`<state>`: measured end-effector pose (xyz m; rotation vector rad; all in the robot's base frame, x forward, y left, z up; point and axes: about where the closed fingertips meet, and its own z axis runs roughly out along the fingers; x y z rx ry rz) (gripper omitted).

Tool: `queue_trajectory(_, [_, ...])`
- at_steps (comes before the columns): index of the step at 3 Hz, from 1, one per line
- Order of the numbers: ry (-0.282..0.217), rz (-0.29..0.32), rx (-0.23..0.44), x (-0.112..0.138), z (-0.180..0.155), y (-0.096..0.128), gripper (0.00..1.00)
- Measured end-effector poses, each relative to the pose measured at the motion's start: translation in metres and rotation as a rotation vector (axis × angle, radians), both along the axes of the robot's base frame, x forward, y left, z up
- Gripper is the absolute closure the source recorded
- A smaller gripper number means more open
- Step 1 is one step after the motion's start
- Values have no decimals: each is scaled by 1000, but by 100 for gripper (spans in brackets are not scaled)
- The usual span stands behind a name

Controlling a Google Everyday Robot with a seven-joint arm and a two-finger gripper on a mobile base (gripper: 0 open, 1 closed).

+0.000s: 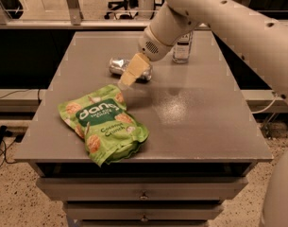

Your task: Knock redbull can over

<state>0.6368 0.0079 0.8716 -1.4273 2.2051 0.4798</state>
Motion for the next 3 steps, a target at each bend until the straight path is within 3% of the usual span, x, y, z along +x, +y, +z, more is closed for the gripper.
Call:
queue_trajectory(2, [-79,-25,293,-44,36,-48,0])
queue_trajectory(3, [-112,-65,330,-55,45,-88,0])
